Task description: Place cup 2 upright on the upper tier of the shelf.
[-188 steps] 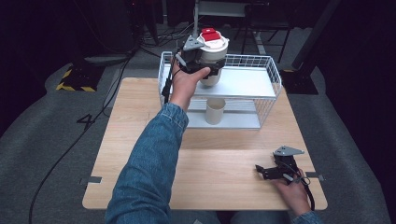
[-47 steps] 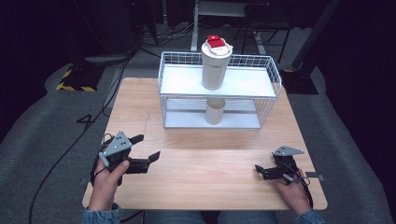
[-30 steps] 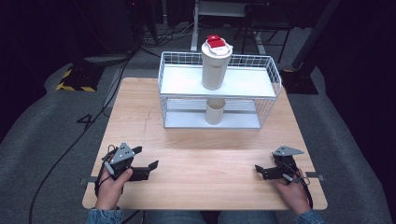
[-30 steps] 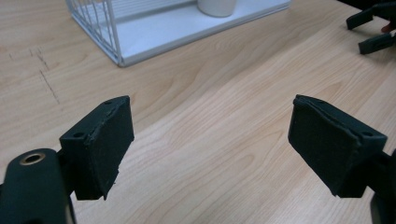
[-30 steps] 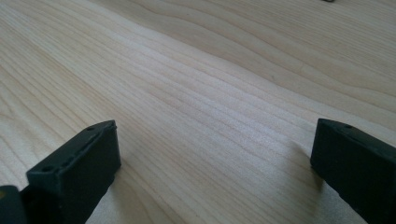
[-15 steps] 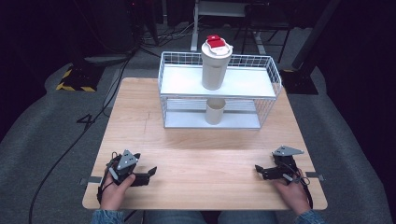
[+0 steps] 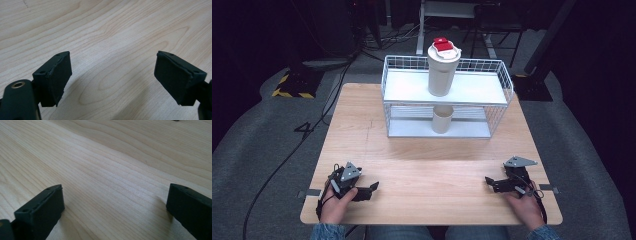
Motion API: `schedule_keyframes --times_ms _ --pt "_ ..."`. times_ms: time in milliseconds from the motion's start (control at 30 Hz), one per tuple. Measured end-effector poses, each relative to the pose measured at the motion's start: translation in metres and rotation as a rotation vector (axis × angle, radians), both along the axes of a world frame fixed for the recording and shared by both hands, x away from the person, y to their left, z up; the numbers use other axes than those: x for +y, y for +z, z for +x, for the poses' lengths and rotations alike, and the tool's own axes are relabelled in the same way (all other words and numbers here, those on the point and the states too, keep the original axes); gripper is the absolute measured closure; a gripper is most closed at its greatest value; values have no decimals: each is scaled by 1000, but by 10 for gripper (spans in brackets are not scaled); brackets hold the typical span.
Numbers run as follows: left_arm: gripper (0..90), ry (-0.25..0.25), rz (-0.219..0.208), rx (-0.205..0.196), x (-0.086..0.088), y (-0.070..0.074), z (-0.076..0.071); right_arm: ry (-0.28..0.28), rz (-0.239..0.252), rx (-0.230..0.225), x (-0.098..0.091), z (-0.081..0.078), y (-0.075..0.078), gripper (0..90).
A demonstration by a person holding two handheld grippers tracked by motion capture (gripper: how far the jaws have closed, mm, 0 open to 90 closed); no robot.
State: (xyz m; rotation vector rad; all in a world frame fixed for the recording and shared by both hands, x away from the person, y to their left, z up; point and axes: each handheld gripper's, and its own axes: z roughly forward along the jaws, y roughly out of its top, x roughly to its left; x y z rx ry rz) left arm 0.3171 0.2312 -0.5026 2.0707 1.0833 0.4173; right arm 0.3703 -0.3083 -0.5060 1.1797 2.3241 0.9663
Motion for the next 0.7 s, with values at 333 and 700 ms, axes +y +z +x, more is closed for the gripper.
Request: schedule_keyframes --times_ms 333,700 --pt "144 6 75 47 -1 -2 3 0 0 0 0 0 0 15" --pt "84 19 75 62 0 -3 7 -7 0 1 0 0 0 12"
